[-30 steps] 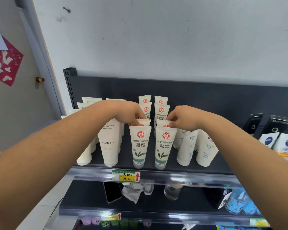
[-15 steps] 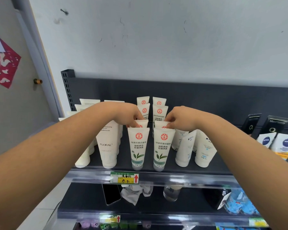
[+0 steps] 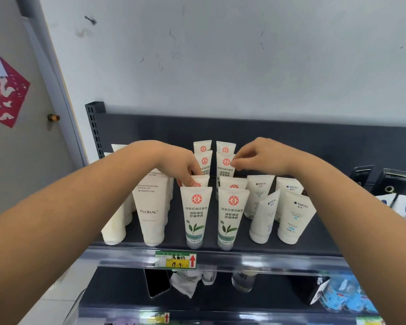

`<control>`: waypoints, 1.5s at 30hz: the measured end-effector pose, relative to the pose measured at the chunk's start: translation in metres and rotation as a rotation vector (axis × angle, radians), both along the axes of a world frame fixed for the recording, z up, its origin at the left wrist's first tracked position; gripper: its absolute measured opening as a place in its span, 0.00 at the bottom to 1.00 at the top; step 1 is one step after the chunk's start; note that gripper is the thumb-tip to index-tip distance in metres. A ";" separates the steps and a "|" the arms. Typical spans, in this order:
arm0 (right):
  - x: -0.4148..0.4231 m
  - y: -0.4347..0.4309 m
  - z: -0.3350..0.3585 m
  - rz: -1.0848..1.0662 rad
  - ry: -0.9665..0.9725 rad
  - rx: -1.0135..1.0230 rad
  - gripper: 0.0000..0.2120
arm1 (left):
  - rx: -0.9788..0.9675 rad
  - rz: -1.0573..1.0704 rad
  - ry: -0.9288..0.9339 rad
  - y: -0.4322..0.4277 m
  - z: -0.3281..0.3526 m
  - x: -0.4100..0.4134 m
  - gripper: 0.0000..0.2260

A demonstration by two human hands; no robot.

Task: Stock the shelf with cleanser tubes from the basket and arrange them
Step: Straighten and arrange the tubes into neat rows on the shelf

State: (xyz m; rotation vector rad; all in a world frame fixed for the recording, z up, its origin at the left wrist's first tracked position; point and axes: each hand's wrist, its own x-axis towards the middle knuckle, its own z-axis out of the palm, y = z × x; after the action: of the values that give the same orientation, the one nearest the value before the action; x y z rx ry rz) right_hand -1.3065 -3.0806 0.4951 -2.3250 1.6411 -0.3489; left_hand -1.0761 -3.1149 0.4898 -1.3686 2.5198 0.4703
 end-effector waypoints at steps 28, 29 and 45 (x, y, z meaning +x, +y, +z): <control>0.017 -0.090 -0.037 -0.098 0.281 -0.047 0.09 | -0.339 0.065 -0.184 -0.077 -0.017 -0.032 0.20; 0.017 -0.086 -0.036 -0.073 0.289 -0.046 0.10 | -0.334 0.053 -0.175 -0.075 -0.016 -0.031 0.19; 0.008 -0.043 -0.025 0.069 0.310 0.039 0.10 | -0.218 -0.023 -0.126 -0.035 -0.011 -0.015 0.13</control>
State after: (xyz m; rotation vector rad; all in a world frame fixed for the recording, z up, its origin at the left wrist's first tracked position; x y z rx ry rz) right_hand -1.2983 -3.1232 0.4704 -2.4965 1.6748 0.0627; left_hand -1.0913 -3.1496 0.4792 -1.3918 2.5393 0.1031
